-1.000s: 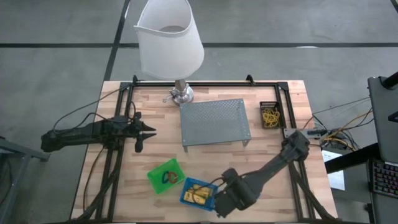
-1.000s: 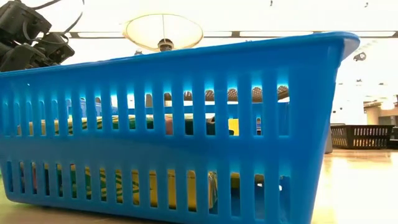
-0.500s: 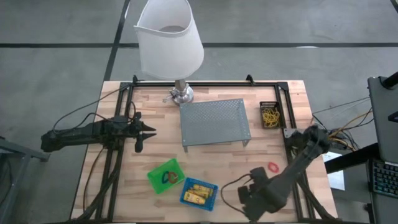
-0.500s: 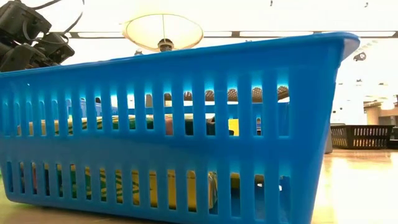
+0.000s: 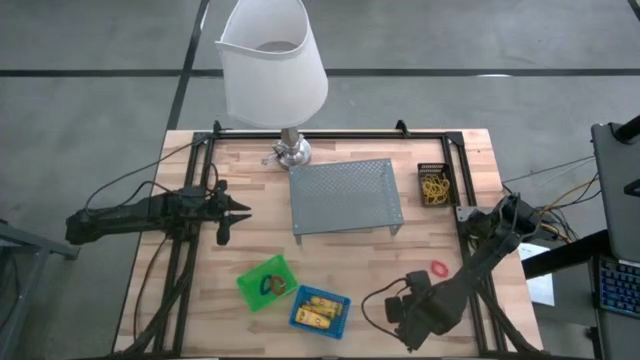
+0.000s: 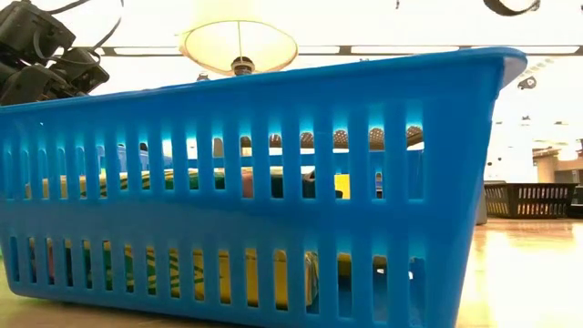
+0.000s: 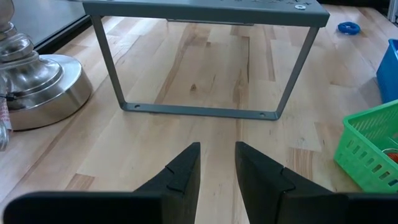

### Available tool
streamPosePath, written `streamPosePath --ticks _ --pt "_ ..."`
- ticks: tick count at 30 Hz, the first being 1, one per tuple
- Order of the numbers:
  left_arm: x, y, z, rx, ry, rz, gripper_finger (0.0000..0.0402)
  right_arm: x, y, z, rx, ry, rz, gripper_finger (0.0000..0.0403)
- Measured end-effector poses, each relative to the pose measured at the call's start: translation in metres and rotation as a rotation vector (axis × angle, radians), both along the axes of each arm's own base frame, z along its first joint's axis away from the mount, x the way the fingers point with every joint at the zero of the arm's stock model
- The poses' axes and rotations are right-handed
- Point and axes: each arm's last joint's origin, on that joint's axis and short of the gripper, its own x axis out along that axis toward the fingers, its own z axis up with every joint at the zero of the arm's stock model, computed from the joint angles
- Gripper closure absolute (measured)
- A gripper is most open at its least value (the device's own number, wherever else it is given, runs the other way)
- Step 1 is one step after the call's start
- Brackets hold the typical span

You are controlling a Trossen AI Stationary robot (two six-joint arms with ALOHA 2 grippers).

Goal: Pick & Place Office Desk Supplies
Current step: Put the blue spring rubber band into the green basket

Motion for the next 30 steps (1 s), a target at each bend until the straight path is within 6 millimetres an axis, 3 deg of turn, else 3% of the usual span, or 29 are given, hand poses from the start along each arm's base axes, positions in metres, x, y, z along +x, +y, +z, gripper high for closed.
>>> streamPosePath --ticks 8,30 --pt "0.000 0.000 0.000 0.000 0.000 0.000 0.0296 -0.011 -0.004 -0.024 -0.011 0.034 -0.001 0.0307" --pt "0.000 0.000 0.000 0.000 0.000 0.000 0.0296 -0.016 -0.010 -0.057 0.045 -0.017 -0.002 0.0307"
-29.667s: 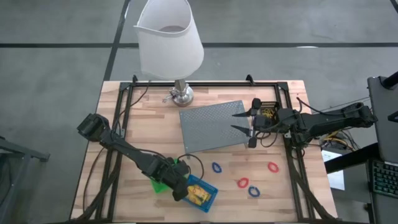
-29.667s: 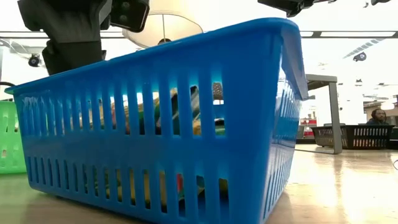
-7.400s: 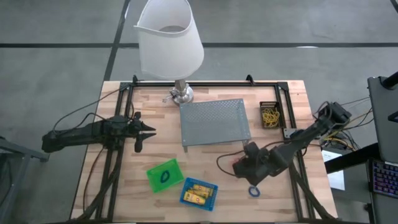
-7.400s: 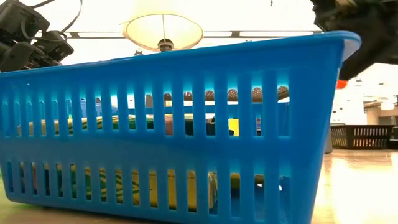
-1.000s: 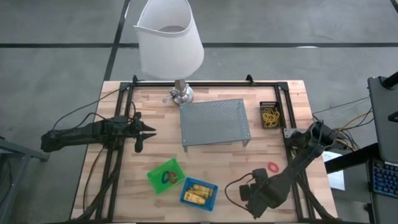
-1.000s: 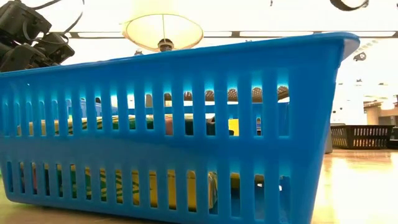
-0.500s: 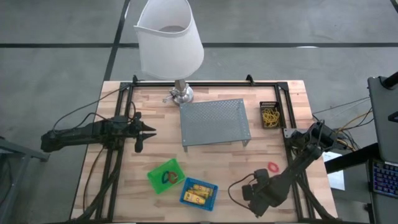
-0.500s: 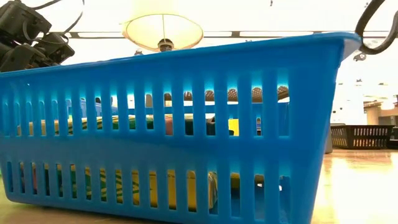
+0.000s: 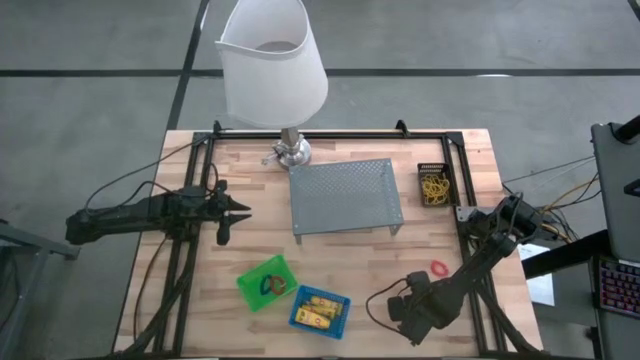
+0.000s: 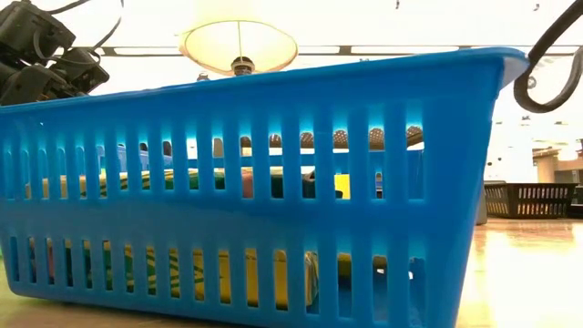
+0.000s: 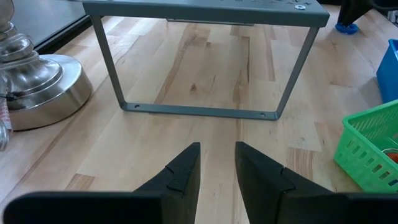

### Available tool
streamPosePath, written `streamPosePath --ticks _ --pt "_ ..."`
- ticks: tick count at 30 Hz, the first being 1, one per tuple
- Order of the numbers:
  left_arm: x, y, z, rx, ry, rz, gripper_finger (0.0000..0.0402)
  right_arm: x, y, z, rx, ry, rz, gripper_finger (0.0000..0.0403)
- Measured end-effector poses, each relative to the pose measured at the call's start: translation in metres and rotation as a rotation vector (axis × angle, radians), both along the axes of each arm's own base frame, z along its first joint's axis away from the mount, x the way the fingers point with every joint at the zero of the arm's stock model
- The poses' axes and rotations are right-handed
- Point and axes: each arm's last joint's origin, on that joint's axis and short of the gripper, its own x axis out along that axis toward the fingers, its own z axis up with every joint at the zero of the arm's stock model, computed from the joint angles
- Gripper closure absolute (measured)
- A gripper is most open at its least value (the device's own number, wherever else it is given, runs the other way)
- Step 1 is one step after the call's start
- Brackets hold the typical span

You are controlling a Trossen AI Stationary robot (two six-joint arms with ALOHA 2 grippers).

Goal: Pick & Place Office Desk Supplies
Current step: Put the blue spring rubber band into the green basket

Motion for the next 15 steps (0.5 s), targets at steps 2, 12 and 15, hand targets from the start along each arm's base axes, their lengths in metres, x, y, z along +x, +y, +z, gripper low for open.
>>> streamPosePath --ticks 2,12,15 --pt "0.0000 0.0000 0.0000 0.000 0.000 0.000 0.0296 -0.0003 -0.0005 -0.0011 0.003 -0.005 0.000 0.0309" --pt "0.0000 0.0000 0.0000 0.000 0.000 0.000 0.0296 0.0023 0.0025 0.0011 0.019 -0.019 0.001 0.0359" --pt "0.0000 0.0000 0.0000 0.000 0.000 0.000 0.0295 0.0025 0.0027 0.0007 0.022 -0.023 0.001 0.0374"
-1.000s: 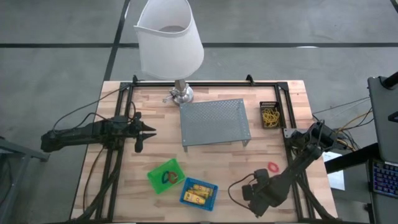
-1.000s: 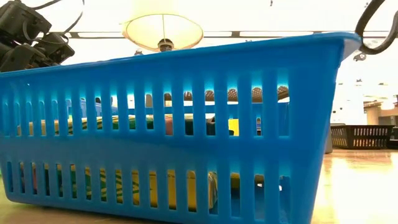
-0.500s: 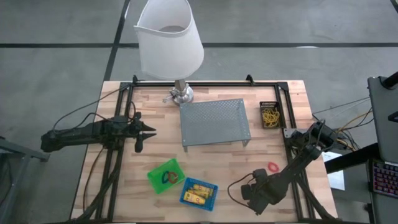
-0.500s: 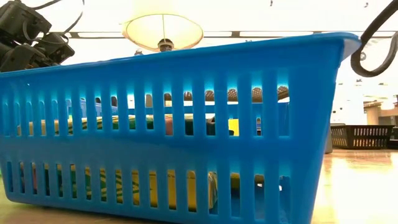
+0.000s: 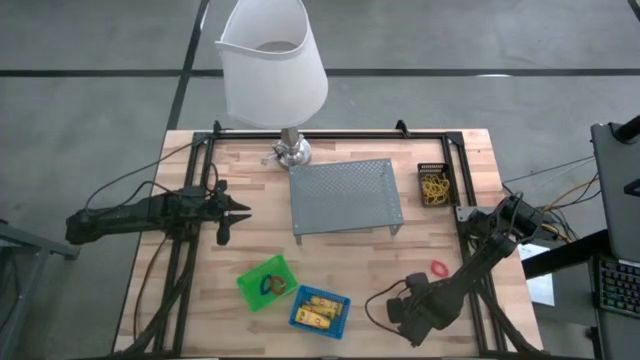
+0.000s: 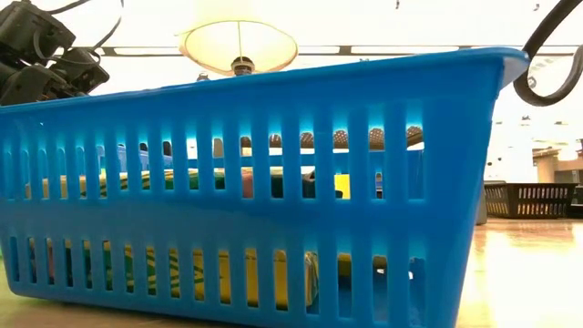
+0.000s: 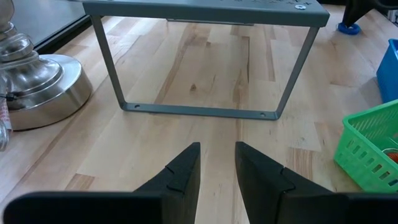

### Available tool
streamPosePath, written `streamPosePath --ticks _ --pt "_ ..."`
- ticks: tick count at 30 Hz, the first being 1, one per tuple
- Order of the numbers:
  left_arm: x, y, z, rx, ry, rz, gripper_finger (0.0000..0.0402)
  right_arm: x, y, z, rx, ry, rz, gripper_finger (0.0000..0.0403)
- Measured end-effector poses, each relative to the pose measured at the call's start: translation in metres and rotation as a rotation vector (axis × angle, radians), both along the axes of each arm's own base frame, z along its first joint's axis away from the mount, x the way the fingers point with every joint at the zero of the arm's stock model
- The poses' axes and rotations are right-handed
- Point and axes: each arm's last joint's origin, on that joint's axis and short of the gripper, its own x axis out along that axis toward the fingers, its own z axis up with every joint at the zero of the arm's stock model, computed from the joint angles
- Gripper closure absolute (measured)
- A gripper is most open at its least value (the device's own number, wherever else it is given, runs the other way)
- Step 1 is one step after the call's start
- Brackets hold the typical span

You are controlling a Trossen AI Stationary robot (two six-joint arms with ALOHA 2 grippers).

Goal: Pick & Place Office Desk Supplies
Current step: Put the blue spring rubber band into the green basket

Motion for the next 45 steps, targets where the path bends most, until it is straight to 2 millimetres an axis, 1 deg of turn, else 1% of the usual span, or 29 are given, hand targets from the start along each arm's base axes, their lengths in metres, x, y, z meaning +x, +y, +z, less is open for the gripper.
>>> streamPosePath --ticks 4,9,14,20,24,28,33,37,39,41,45 --pt "0.000 0.000 0.000 0.000 0.000 0.000 0.0295 0.000 0.000 0.000 -0.002 -0.003 0.000 0.0379" --pt "0.000 0.000 0.000 0.000 0.000 0.000 0.0295 0.003 0.004 0.005 0.016 -0.021 0.000 0.0372" --pt "0.000 0.000 0.000 0.000 0.000 0.000 0.0295 0.008 0.008 0.019 0.030 -0.048 0.000 0.0370" --pt "0.000 0.000 0.000 0.000 0.000 0.000 0.0295 0.015 0.011 0.043 -0.065 -0.115 0.018 0.0369" --pt "0.000 0.000 0.000 0.000 0.000 0.000 0.0295 0.020 0.011 0.060 -0.168 -0.206 0.057 0.0369" --pt "0.000 0.000 0.000 0.000 0.000 0.000 0.0295 0.027 0.010 0.071 -0.302 -0.361 0.114 0.0369" --pt "0.000 0.000 0.000 0.000 0.000 0.000 0.0295 0.034 0.007 0.079 -0.554 -0.591 0.178 0.0369" --pt "0.000 0.000 0.000 0.000 0.000 0.000 0.0295 0.045 0.008 0.084 -0.770 -0.775 0.255 0.0369" --pt "0.000 0.000 0.000 0.000 0.000 0.000 0.0295 0.053 0.010 0.085 -0.836 -0.832 0.290 0.0369" --pt "0.000 0.000 0.000 0.000 0.000 0.000 0.0295 0.063 0.011 0.085 -0.867 -0.868 0.319 0.0369" --pt "0.000 0.000 0.000 0.000 0.000 0.001 0.0295 0.085 0.008 0.086 -0.936 -0.887 0.428 0.0369"
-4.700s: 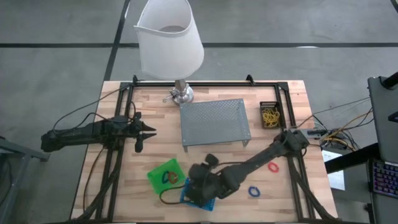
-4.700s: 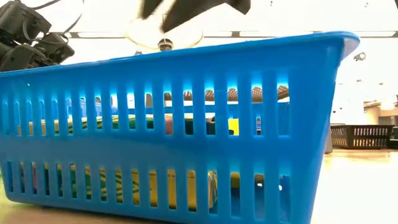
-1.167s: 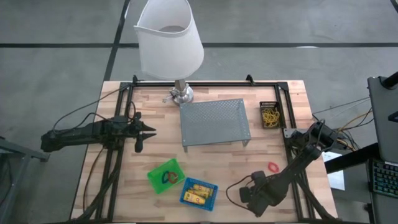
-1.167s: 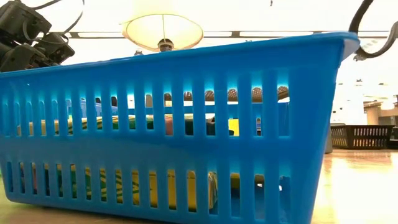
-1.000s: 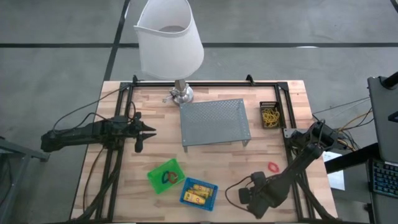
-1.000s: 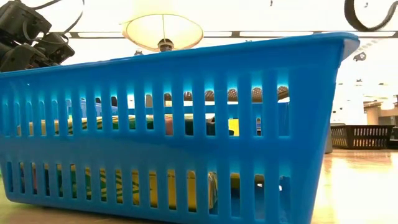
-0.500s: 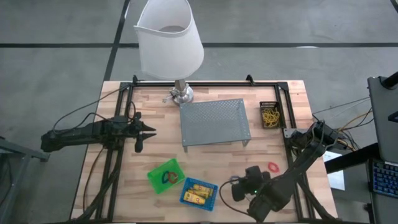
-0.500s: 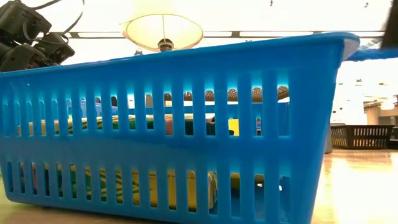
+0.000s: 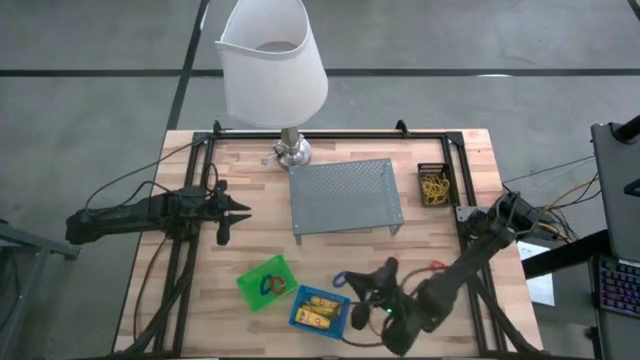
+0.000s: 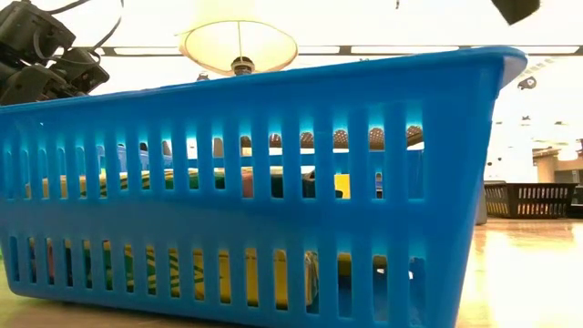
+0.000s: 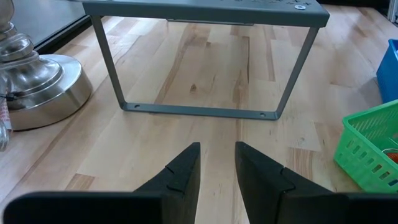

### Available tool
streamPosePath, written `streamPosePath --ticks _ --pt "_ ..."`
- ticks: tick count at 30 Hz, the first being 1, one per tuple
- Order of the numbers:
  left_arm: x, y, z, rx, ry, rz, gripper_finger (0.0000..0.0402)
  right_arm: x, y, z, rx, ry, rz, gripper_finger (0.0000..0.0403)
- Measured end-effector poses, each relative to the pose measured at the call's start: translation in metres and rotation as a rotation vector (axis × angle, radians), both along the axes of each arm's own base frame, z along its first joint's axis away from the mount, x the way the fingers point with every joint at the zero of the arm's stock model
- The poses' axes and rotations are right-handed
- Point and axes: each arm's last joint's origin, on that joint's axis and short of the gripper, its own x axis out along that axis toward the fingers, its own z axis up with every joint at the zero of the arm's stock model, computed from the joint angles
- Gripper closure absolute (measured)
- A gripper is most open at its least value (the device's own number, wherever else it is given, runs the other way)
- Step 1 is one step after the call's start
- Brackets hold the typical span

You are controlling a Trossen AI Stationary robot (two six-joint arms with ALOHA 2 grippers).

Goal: Pick & Place Office Desk Supplies
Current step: Put the blue spring rubber band into the green basket

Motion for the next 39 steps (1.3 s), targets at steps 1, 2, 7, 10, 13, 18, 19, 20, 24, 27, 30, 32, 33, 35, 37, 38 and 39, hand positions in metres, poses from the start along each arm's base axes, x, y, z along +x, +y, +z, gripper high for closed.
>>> streamPosePath --ticks 1,2,7,10,13,18,19,20,24,27,30,32,33,35,37,38,39 --pt "0.000 0.000 0.000 0.000 0.000 0.000 0.0295 0.005 -0.002 0.000 -0.034 0.004 0.012 0.0369" --pt "0.000 0.000 0.000 0.000 0.000 0.000 0.0295 0.011 -0.005 0.001 -0.068 0.009 0.023 0.0369" --pt "0.000 0.000 0.000 0.000 0.000 -0.001 0.0295 0.039 -0.028 0.002 -0.108 0.023 0.123 0.0369" --pt "0.000 0.000 0.000 0.000 0.000 0.000 0.0295 0.054 -0.044 0.002 -0.090 0.024 0.212 0.0369" --pt "0.000 0.000 0.000 0.000 0.000 0.000 0.0295 0.066 -0.058 0.001 -0.080 0.007 0.301 0.0369" --pt "0.000 0.000 0.000 0.000 0.000 0.000 0.0295 0.077 -0.073 0.000 -0.130 -0.058 0.446 0.0369" --pt "0.000 0.000 0.000 0.000 0.000 0.000 0.0295 0.079 -0.074 -0.002 -0.148 -0.076 0.461 0.0369" --pt "0.000 0.000 0.000 0.000 0.000 0.000 0.0295 0.081 -0.074 -0.004 -0.175 -0.083 0.475 0.0369" --pt "0.000 0.000 0.000 0.000 0.000 0.000 0.0295 0.092 -0.073 -0.025 -0.263 -0.076 0.491 0.0369" --pt "0.000 0.000 0.000 0.000 0.000 -0.001 0.0295 0.103 -0.071 -0.044 -0.282 -0.047 0.498 0.0369" --pt "0.000 0.000 0.000 0.000 0.000 0.000 0.0295 0.117 -0.069 -0.056 -0.287 -0.033 0.492 0.0369" --pt "0.000 0.000 0.000 0.000 0.000 0.000 0.0295 0.127 -0.067 -0.062 -0.307 -0.025 0.494 0.0369" --pt "0.000 0.000 0.000 0.000 0.000 0.000 0.0295 0.133 -0.067 -0.065 -0.321 -0.017 0.493 0.0369" --pt "0.000 0.000 0.000 0.000 0.000 -0.001 0.0295 0.144 -0.065 -0.068 -0.341 -0.017 0.492 0.0369" --pt "0.000 0.000 0.000 0.000 0.000 -0.001 0.0296 0.154 -0.064 -0.070 -0.347 -0.022 0.484 0.0369" --pt "0.000 0.000 0.000 0.000 0.000 -0.001 0.0296 0.159 -0.064 -0.071 -0.342 -0.030 0.479 0.0369" --pt "0.000 0.000 0.000 0.000 0.000 0.000 0.0296 0.163 -0.063 -0.072 -0.335 -0.032 0.474 0.0369"
